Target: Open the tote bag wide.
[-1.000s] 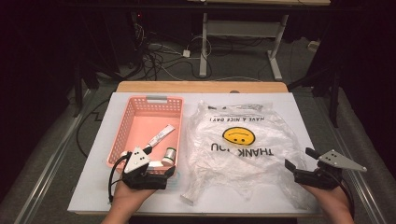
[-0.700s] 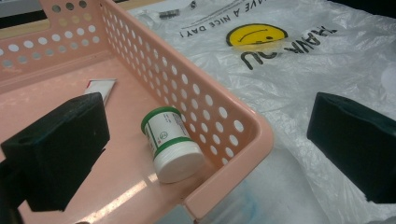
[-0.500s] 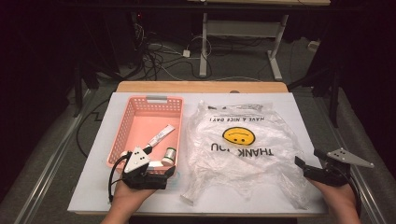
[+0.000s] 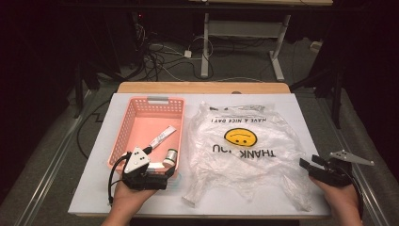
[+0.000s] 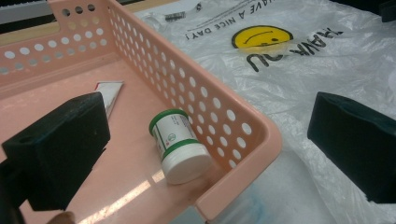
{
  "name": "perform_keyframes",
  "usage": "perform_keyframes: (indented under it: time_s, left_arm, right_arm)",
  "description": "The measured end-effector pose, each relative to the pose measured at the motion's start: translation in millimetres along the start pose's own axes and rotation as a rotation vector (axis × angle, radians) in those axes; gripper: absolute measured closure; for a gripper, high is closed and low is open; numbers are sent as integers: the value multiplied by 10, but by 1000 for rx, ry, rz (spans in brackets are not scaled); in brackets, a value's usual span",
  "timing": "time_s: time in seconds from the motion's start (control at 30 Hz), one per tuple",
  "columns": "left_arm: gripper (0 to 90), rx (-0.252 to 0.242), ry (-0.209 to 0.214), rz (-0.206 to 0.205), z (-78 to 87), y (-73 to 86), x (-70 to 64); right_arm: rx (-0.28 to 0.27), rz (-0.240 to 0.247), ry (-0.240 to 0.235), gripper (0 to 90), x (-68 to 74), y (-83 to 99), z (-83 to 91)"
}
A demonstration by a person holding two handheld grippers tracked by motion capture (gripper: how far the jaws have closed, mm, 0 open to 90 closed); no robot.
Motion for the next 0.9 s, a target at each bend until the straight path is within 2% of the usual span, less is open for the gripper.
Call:
perform_keyframes:
  time_s: [0.07,0.17,0.3,0.33,0.37,0.4,0.43,0.53,0.57,0.67,0.7,0.73,0.8,0.87,0.9]
  left_arm:
    - [0,3,3,14,14,-5,23]
    - [0,-20,-6,23,47,-11,62]
    - [0,-15,5,24,65,3,91]
    - [0,-13,7,31,72,3,94]
    - [0,-7,8,37,79,3,99]
    - [0,0,12,43,91,3,96]
    - [0,0,12,43,91,3,96]
    - [0,3,7,32,110,11,95]
    - [0,-21,4,35,122,6,111]
    - [0,-38,-1,42,127,-1,124]
    - [0,-38,7,42,125,0,125]
    - [0,-28,23,43,112,-1,116]
    - [0,-21,29,43,103,-4,105]
    - [0,-18,63,38,86,-13,75]
    - [0,-9,60,31,85,-11,73]
  right_arm:
    - [2,0,-6,440,0,6,-9]
    - [18,-2,-17,492,9,24,-28]
    - [43,-1,-31,661,23,49,-47]
    - [43,-1,-31,661,23,49,-47]
    - [46,5,-34,706,27,54,-50]
    - [47,15,-33,831,36,56,-44]
    - [43,22,-32,869,40,55,-36]
    - [35,34,-27,898,65,60,18]
    - [32,33,-24,898,84,67,47]
    - [25,53,-23,898,155,100,142]
    - [25,53,-23,898,155,100,142]
    - [15,55,-30,898,219,111,204]
    - [13,55,-29,898,242,106,220]
    - [0,66,-31,898,344,73,262]
    - [0,75,-33,898,387,76,277]
Point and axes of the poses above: each handheld gripper's, and its own axes: z roughly backward along the jaws, y roughly out of its underside, x roughly to its left, the point moved 6 cm from there along -z, roughly forward along the jaws, and after that the axes turned 6 degrees about z, right-handed, at the moved point
